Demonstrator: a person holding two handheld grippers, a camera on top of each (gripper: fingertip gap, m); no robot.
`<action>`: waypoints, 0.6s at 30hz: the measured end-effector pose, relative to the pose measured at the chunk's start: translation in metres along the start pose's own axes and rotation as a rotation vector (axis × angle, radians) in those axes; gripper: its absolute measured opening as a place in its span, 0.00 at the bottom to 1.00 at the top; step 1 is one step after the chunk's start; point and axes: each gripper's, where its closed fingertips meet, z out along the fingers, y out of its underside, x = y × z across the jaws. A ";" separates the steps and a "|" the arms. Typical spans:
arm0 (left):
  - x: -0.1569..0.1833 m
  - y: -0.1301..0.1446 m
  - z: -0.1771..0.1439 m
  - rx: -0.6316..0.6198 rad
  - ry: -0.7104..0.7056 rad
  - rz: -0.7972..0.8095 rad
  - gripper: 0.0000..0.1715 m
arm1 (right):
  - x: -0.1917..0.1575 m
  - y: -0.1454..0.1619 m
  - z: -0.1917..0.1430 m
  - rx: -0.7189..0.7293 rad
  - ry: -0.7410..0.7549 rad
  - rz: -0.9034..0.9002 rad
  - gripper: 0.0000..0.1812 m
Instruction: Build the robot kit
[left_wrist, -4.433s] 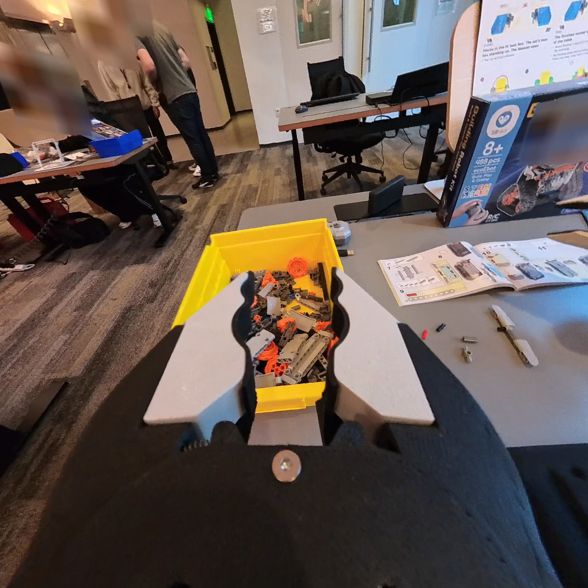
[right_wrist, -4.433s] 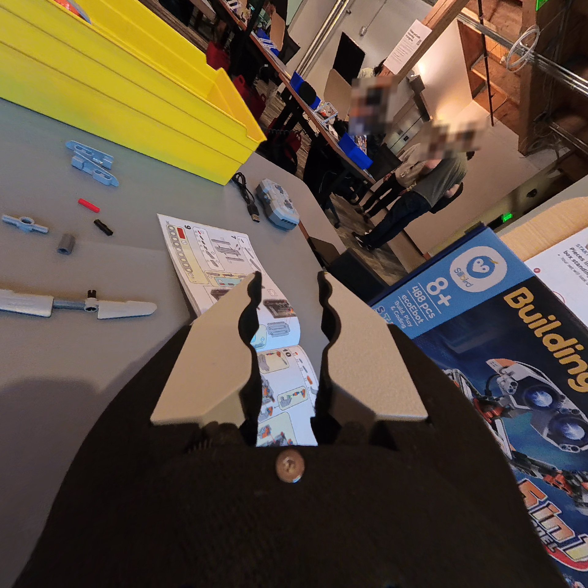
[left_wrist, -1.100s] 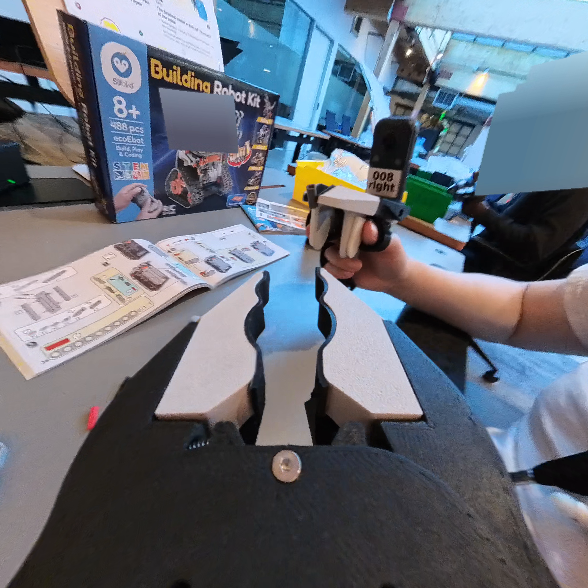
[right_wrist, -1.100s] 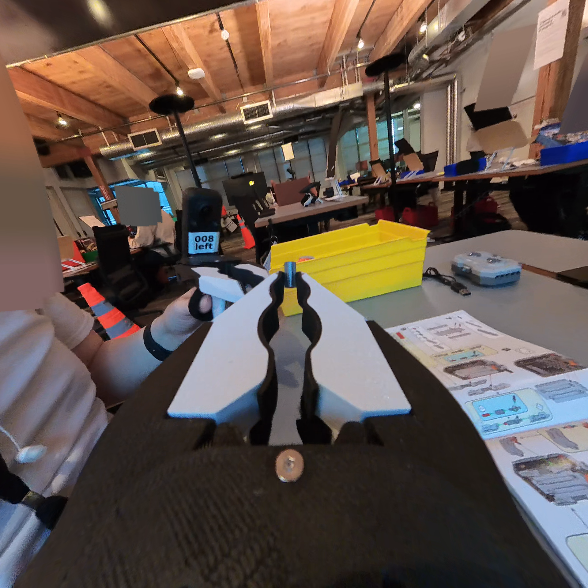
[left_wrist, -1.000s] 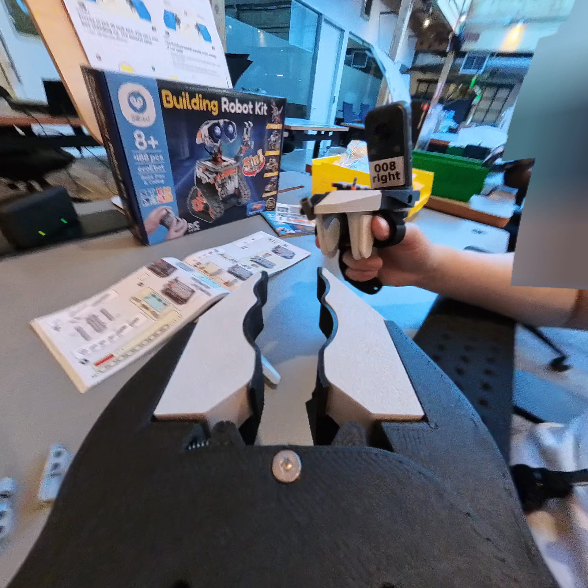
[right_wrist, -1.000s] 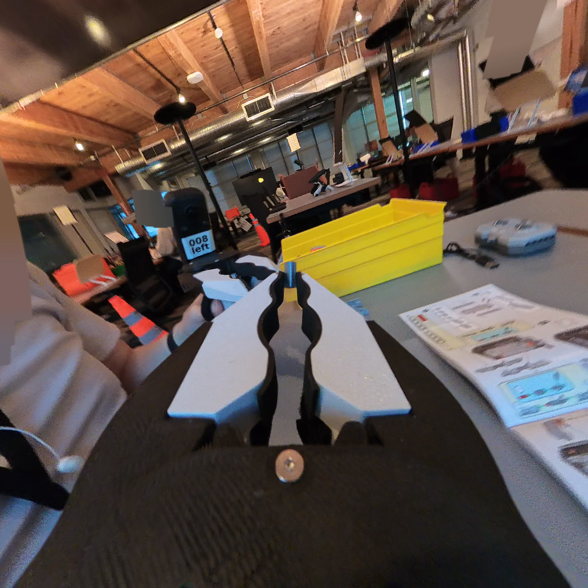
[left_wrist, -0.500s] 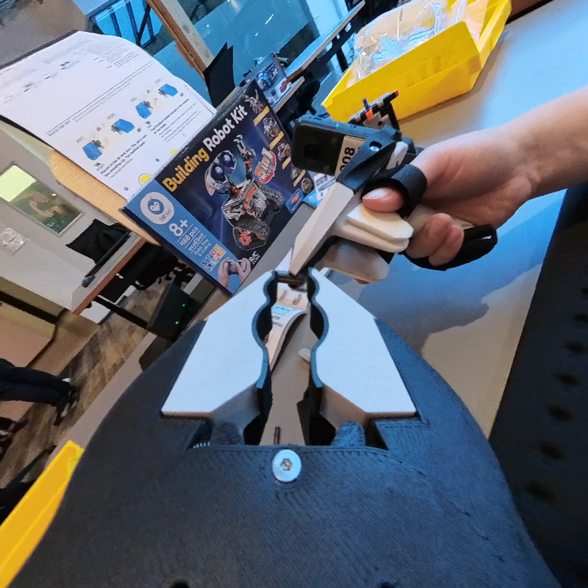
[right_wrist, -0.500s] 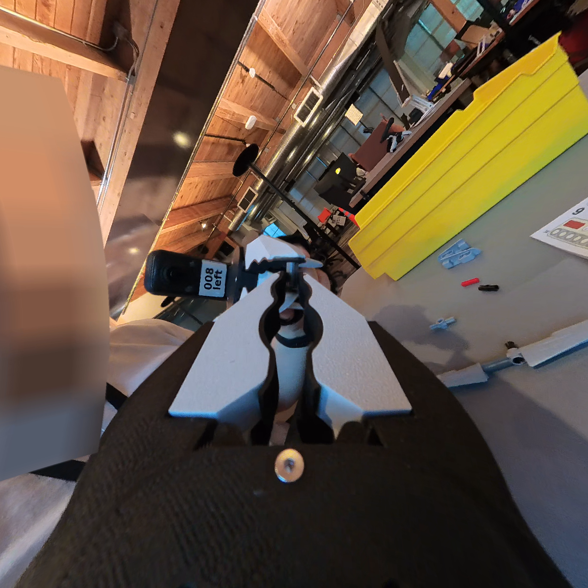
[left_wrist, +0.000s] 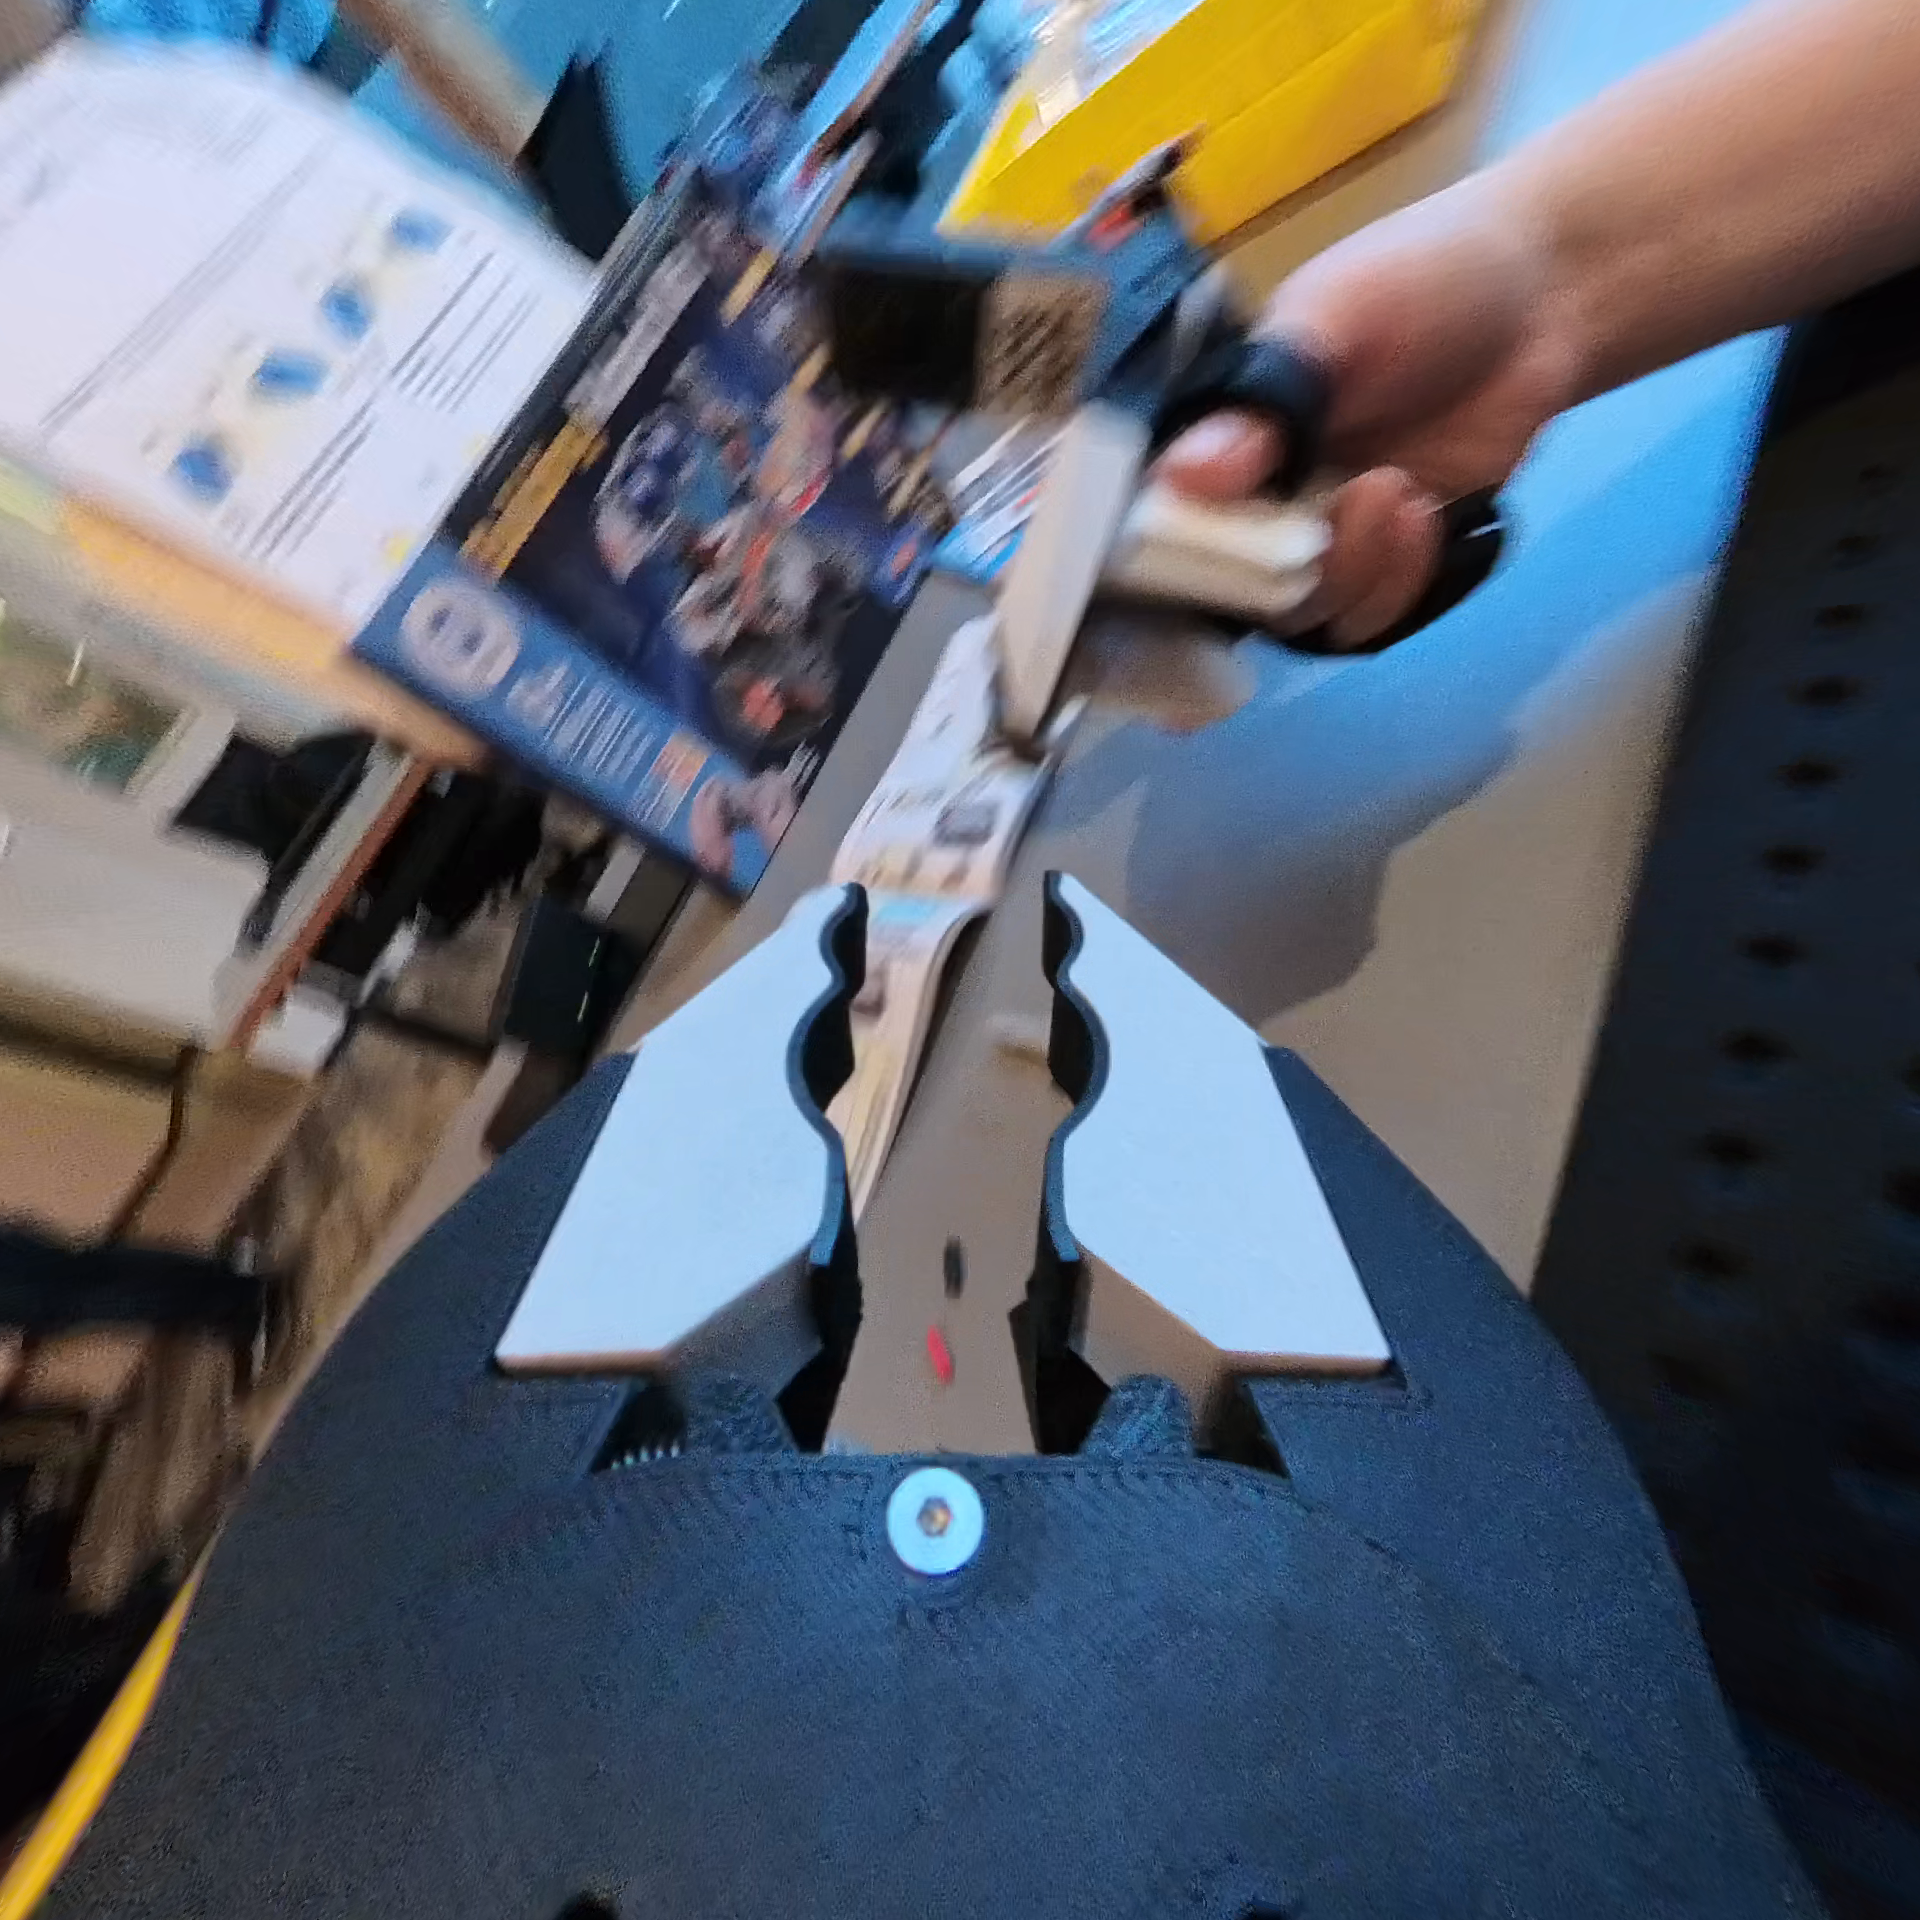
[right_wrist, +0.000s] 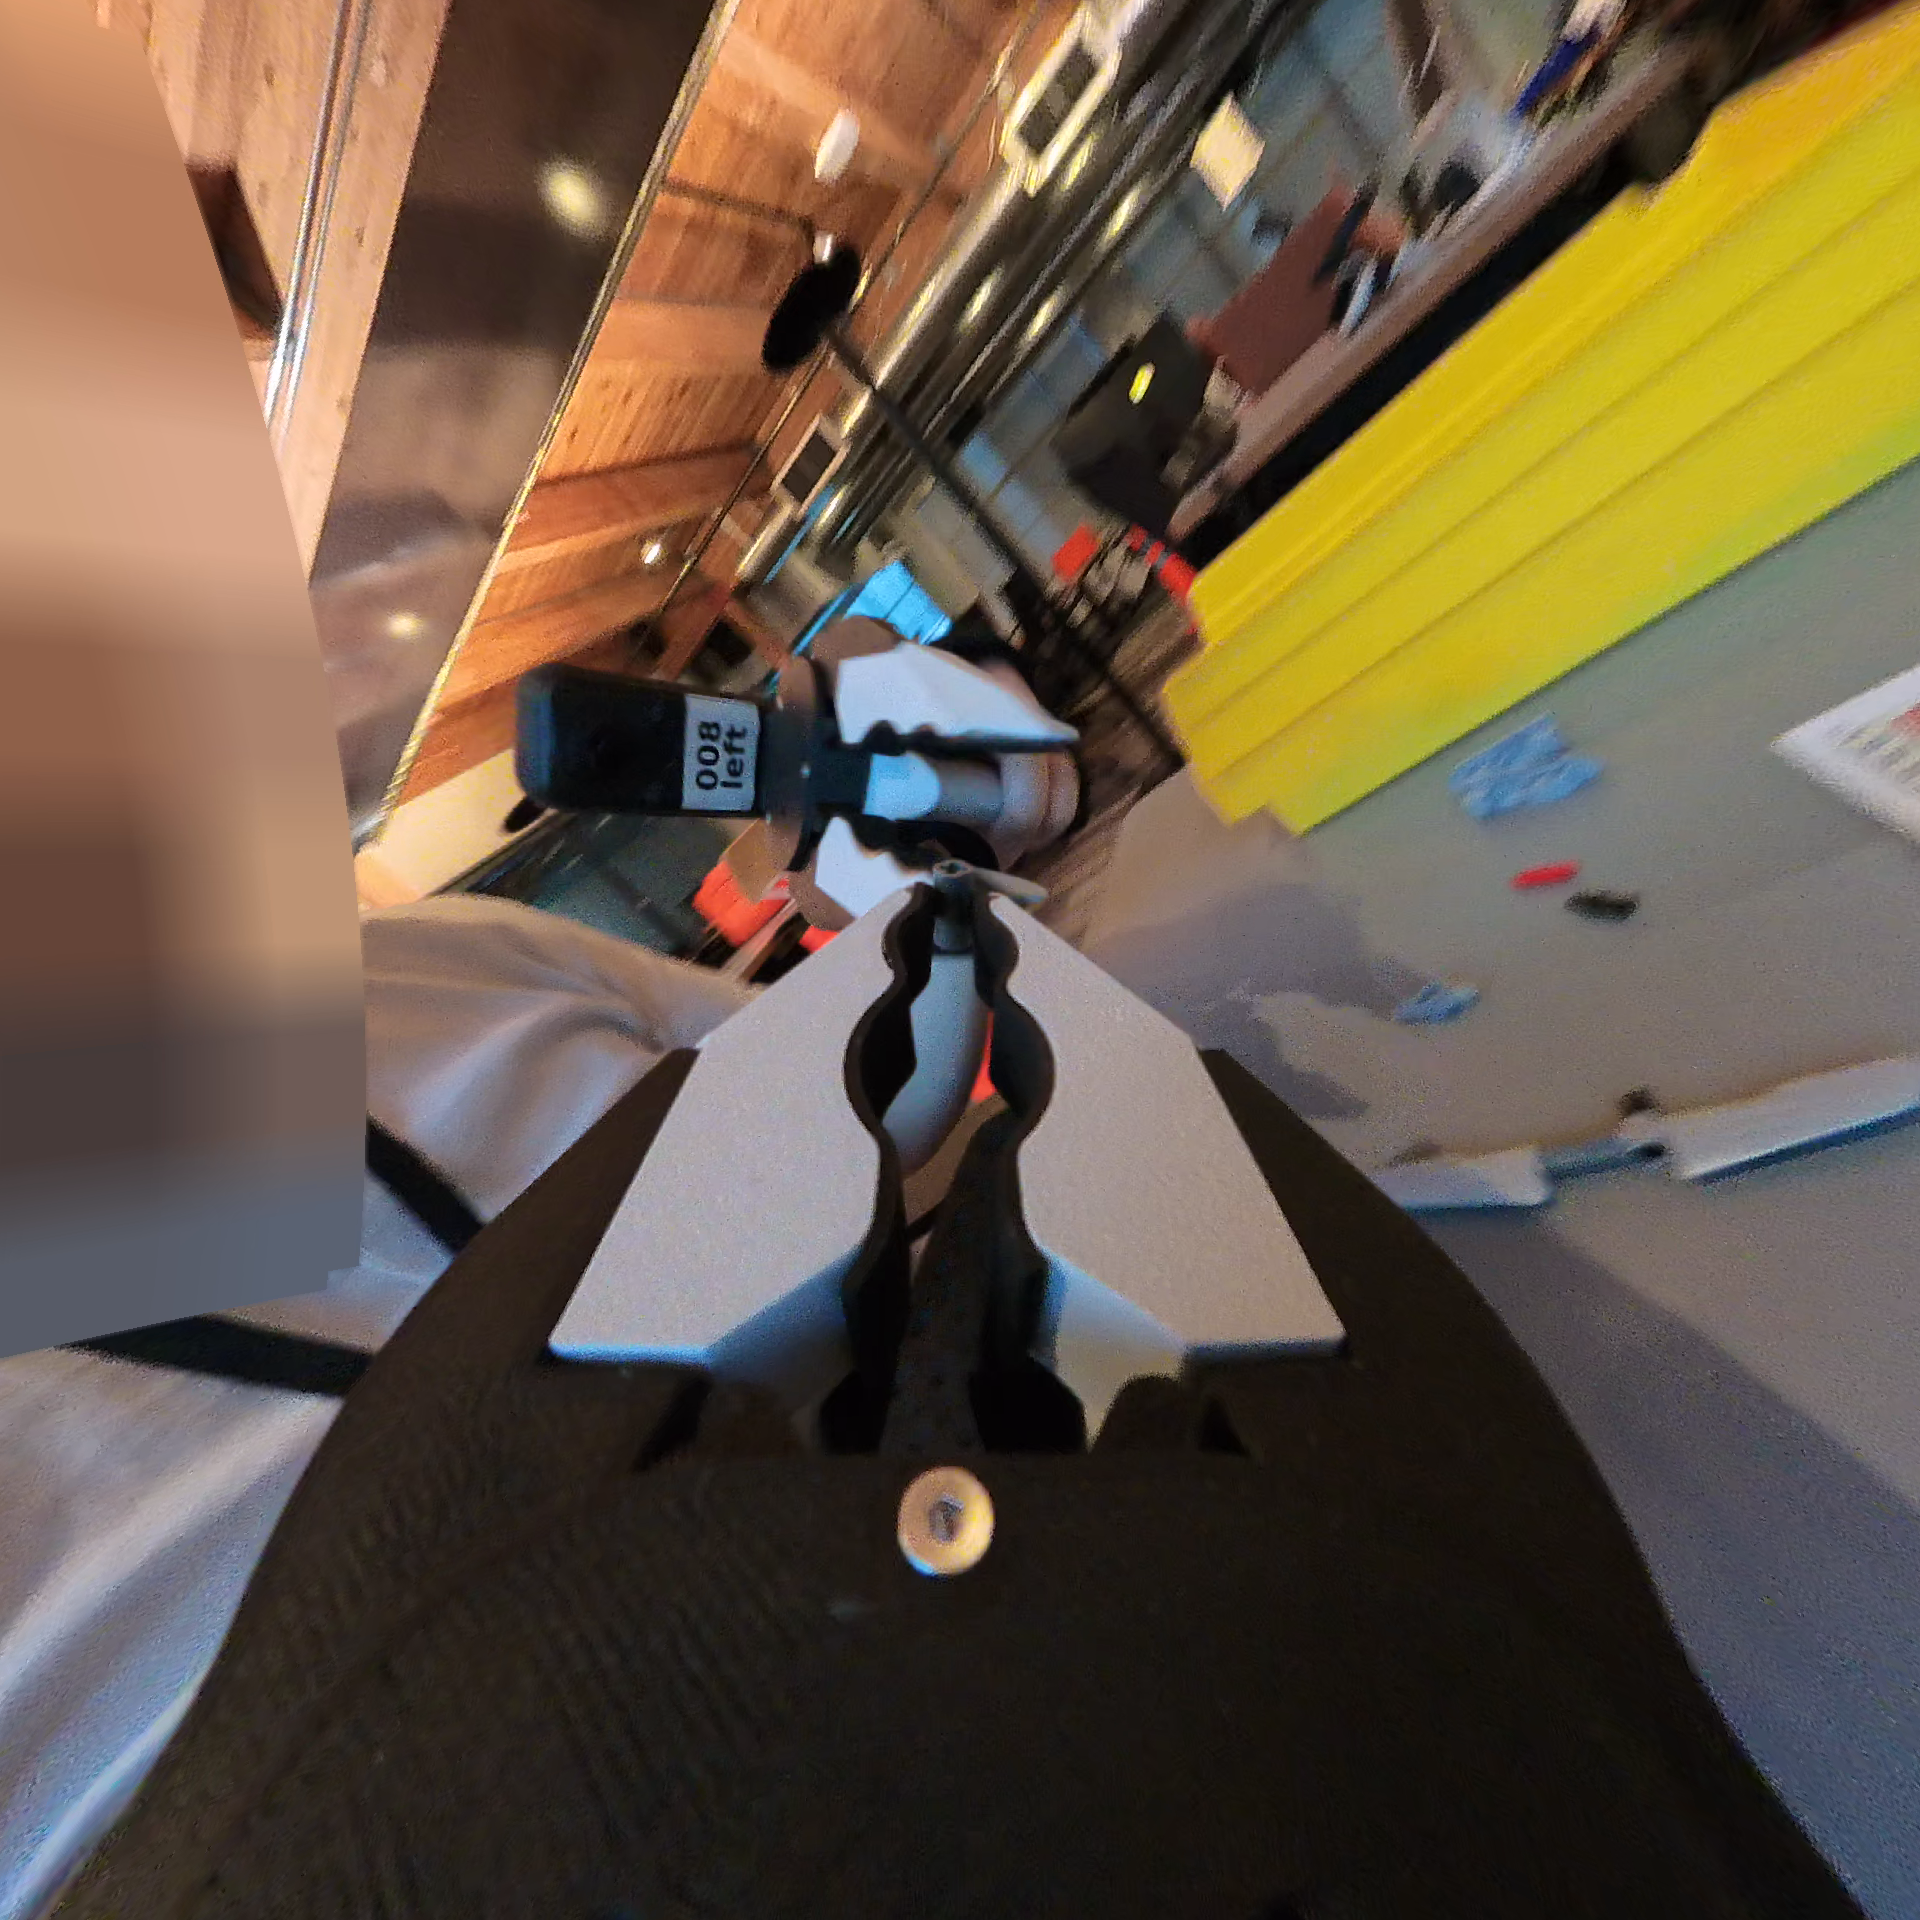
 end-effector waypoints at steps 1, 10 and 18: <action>-0.016 0.016 -0.007 -0.056 -0.051 -0.100 0.18 | 0.001 -0.011 -0.006 0.049 0.037 -0.061 0.03; -0.018 0.152 -0.011 -0.753 0.033 -0.905 0.08 | 0.031 -0.030 -0.035 0.048 0.358 -0.403 0.03; -0.012 0.174 0.009 -0.989 0.186 -0.905 0.12 | 0.030 -0.034 -0.044 0.047 0.379 -0.421 0.03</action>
